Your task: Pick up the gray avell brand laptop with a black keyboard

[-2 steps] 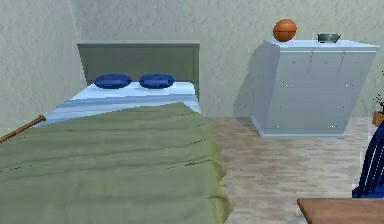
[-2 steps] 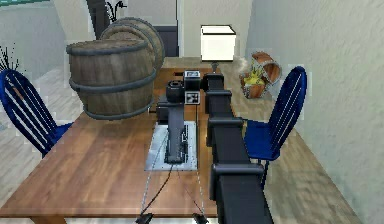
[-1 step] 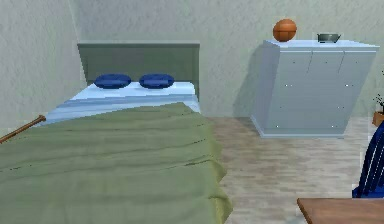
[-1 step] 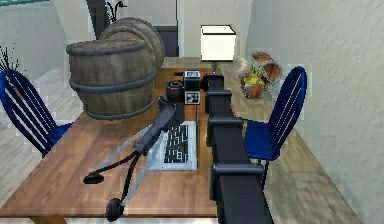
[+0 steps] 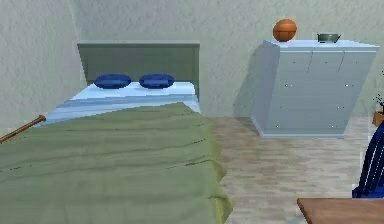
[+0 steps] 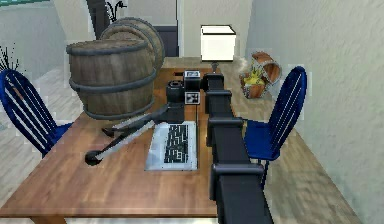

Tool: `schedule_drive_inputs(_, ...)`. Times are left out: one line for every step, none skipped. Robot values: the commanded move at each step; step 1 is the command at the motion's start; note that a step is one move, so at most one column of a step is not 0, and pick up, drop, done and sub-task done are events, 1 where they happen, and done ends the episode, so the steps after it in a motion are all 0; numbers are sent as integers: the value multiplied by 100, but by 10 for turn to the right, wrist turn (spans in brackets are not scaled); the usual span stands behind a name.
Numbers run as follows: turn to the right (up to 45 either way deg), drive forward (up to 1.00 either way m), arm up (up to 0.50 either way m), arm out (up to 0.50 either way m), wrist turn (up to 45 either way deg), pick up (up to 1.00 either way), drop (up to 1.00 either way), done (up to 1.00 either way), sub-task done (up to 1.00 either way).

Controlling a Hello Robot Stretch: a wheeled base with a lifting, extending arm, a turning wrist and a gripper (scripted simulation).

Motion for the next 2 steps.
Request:
schedule_drive_inputs(0, 0, 0, 0, 450, 0, 0, 0, 0)
schedule_drive_inputs(0, 0, 0, 0, 360, 0, 0, 0, 0)
